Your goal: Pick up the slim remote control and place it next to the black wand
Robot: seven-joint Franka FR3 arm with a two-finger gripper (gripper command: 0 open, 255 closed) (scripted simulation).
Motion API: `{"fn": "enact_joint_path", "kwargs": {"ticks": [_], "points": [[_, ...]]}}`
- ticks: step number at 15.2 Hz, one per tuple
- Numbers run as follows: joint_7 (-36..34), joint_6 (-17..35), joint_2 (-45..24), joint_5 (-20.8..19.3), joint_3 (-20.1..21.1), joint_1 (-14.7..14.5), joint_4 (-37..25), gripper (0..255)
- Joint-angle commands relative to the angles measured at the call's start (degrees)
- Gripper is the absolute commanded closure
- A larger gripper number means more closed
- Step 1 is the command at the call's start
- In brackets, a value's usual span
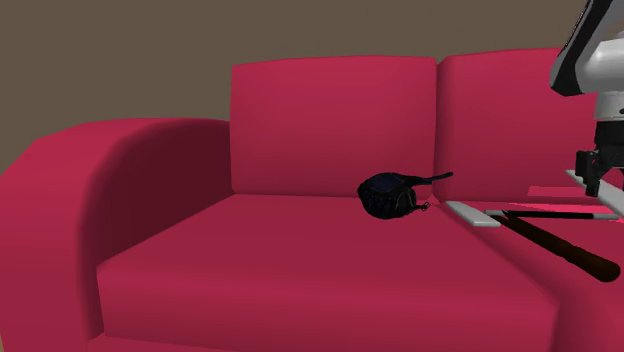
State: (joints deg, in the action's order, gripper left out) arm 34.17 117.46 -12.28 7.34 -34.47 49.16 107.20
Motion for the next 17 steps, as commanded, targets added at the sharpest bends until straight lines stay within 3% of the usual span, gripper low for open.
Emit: {"fn": "enact_joint_path", "kwargs": {"ticks": [1,7,13,17], "points": [[3.33,-0.89,-2.24,1.54,-0.62,2.24,-2.64,255],[12.14,-4.56,-10.46,6.51,-1.28,10.24,-12.85,255],[19.05,-10.08,-20.29,11.26,-0.55,19.95,-26.95,255],[19.65,-8.48,-21.42,11.86,-0.18,20.5,-26.35,255]]}}
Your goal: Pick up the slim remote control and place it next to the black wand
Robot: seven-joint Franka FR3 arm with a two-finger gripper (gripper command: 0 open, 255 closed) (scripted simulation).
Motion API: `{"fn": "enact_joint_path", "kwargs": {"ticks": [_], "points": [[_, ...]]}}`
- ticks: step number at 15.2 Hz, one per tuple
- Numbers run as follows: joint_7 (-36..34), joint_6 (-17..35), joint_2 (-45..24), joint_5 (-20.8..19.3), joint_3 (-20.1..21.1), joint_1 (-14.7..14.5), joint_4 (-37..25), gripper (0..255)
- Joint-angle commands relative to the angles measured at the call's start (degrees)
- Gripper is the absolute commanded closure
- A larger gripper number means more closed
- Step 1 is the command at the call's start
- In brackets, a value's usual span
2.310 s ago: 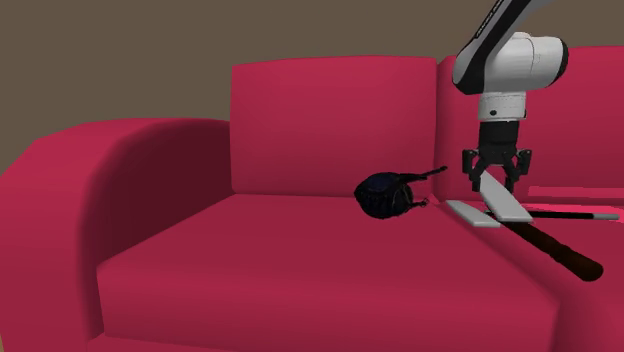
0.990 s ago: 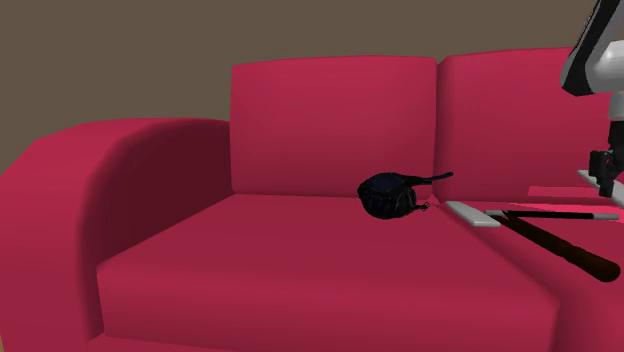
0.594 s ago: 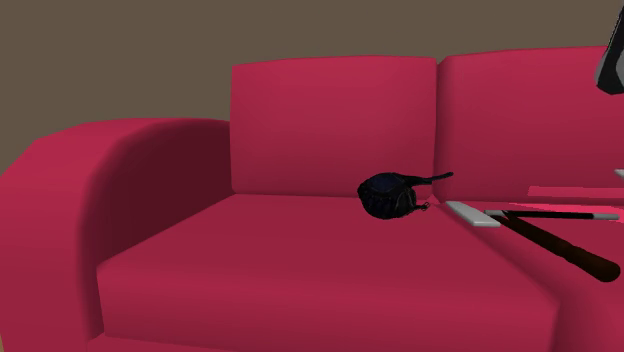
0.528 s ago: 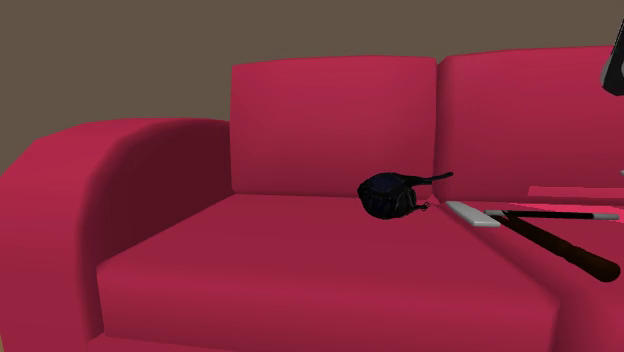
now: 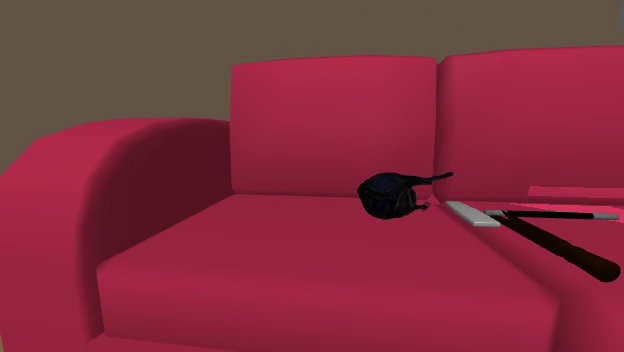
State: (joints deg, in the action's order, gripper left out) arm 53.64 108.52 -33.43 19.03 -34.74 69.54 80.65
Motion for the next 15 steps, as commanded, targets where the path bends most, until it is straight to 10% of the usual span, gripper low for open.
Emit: {"fn": "enact_joint_path", "kwargs": {"ticks": [1,15], "points": [[0.29,1.11,-0.47,0.31,0.18,0.1,0.7,255],[1.42,7.43,-3.09,2.03,1.3,0.2,4.78,255]]}}
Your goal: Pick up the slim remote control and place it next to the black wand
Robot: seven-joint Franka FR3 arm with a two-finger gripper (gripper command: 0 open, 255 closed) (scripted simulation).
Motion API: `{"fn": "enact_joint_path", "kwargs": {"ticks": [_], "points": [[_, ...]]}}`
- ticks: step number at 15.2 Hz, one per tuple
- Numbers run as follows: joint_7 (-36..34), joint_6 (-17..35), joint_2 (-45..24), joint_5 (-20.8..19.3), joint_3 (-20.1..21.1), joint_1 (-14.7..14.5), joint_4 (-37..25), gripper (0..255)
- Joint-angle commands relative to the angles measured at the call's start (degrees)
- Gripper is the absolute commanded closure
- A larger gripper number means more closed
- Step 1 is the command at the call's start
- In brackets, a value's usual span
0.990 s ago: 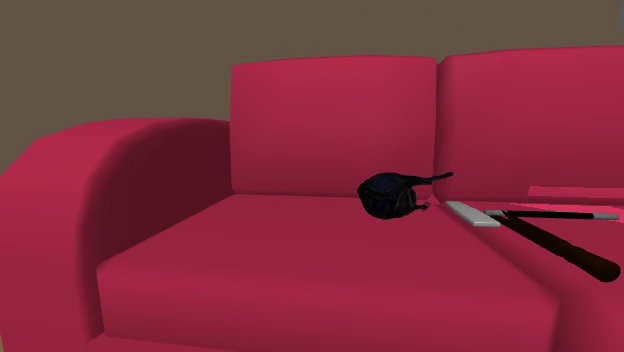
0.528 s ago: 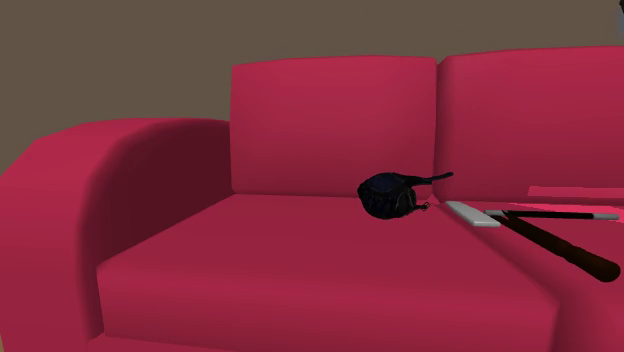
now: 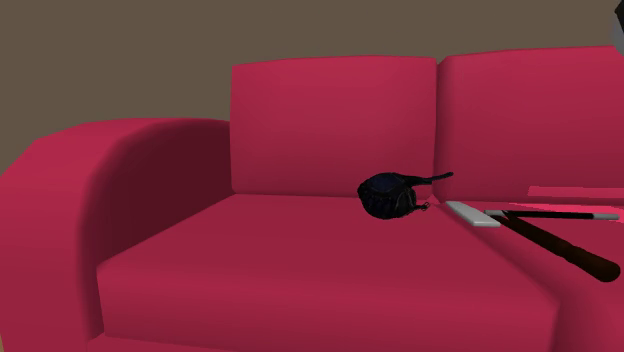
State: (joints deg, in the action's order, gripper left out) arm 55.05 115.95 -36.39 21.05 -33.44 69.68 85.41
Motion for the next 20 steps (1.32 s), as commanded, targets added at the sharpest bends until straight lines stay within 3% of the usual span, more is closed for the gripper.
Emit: {"fn": "enact_joint_path", "kwargs": {"ticks": [1,4,5,10,14,20], "points": [[0.01,-0.01,-0.12,0.01,0.01,0.06,0.02,255],[0.01,-0.01,-0.12,0.01,0.01,0.06,0.02,255],[0.01,0.01,-0.12,0.02,0.01,0.05,0.03,0],[0.01,-0.01,-0.12,0.01,0.01,0.06,0.02,0],[-1.06,-5.73,2.4,-1.61,-1.06,-0.12,-3.55,0],[-1.06,-5.73,2.4,-1.61,-1.06,-0.12,-3.55,0]]}}
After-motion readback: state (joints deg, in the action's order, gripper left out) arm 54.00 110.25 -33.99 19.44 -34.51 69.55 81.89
